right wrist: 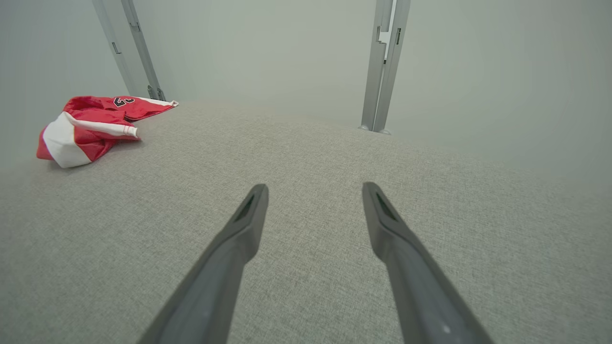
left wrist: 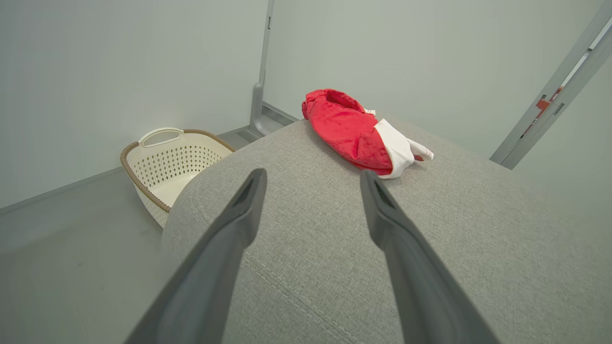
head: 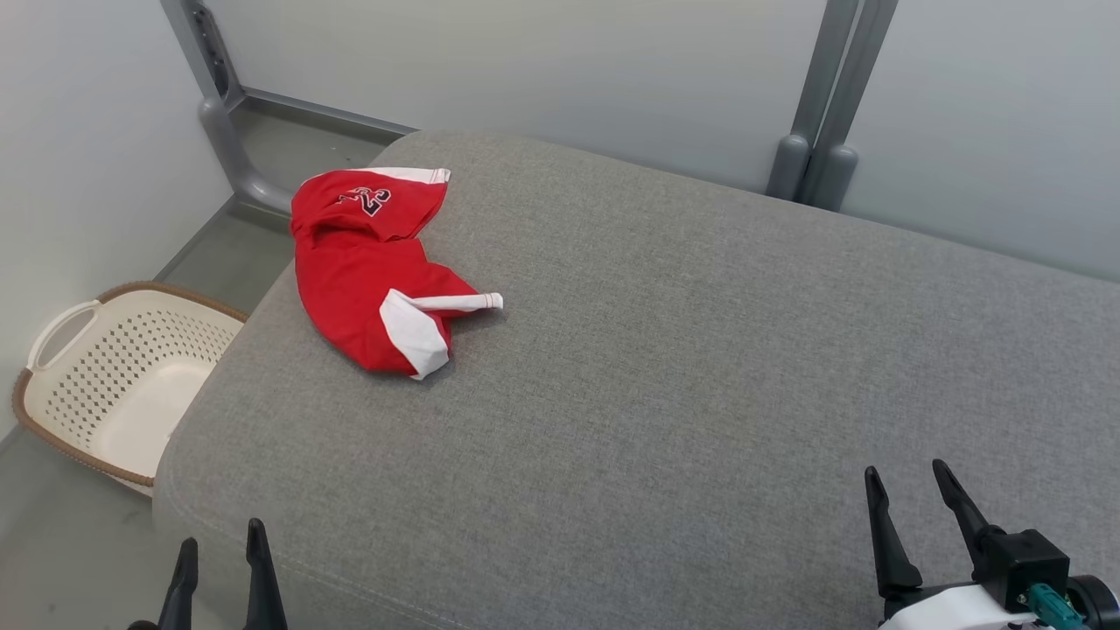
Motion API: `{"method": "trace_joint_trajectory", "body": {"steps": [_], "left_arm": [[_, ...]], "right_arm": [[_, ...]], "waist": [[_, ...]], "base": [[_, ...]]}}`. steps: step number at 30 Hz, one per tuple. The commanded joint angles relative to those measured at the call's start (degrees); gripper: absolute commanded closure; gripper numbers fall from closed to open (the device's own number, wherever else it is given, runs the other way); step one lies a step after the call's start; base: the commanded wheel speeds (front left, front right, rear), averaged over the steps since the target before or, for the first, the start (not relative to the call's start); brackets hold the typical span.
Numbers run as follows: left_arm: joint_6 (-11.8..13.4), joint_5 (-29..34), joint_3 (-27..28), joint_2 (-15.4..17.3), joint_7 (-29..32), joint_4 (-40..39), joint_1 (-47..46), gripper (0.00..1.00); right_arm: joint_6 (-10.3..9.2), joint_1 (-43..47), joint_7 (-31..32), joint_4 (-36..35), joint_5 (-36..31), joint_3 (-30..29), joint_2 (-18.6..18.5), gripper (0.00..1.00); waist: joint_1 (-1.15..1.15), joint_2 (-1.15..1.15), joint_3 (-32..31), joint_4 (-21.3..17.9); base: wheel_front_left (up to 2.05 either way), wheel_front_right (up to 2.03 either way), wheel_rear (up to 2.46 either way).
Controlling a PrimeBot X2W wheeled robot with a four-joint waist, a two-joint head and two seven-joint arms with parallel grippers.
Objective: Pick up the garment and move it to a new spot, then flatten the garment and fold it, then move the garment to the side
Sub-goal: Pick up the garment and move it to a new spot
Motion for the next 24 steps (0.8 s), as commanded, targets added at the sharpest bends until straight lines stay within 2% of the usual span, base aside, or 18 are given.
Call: {"method": "trace_joint_trajectory", "body": {"steps": [1,6,10,15,21,24], "left_arm": [[0.09,-0.52,0.37,0.11,0.01,-0.5,-1.11,0.0],[-0.47,-3.55,1.22,0.09,0.01,-0.49,-5.16,0.0],[-1.78,-3.63,-0.19,0.23,0.01,4.91,-12.75,0.0],[-2.45,-5.48,-2.27,2.89,1.9,15.42,-27.24,0.0],[-2.7,-7.94,-3.7,6.04,8.93,29.08,-43.04,0.0],[-2.69,-8.3,-4.26,7.83,11.92,36.46,-48.73,0.0]], "right_arm": [[-0.04,-0.14,-0.14,-0.25,-0.27,-0.19,-0.19,0.0],[-0.04,-1.91,-0.14,-1.48,-1.87,-1.1,-0.19,0.0],[-0.04,-4.72,-0.14,-2.36,-3.97,-1.51,-1.23,0.0],[-0.04,-10.05,-0.14,-3.51,-4.91,-1.55,-4.07,0.0],[-0.04,-15.2,-0.14,-4.08,-4.92,-1.46,-6.74,0.0],[-0.04,-16.7,-0.14,-3.9,-4.62,-1.36,-7.15,0.0]], "waist": [[0.0,0.0,0.89,-0.29],[0.0,0.0,4.84,-1.7],[0.0,0.0,10.44,-3.06],[0.0,0.0,18.64,-5.74],[0.0,0.0,26.47,-9.47],[0.0,0.0,28.25,-11.44]], "base": [[0.0,0.0,0.0],[0.0,0.0,0.0],[0.0,0.0,0.0],[0.0,0.0,0.0],[0.0,0.0,0.0],[0.0,0.0,0.0]]}}
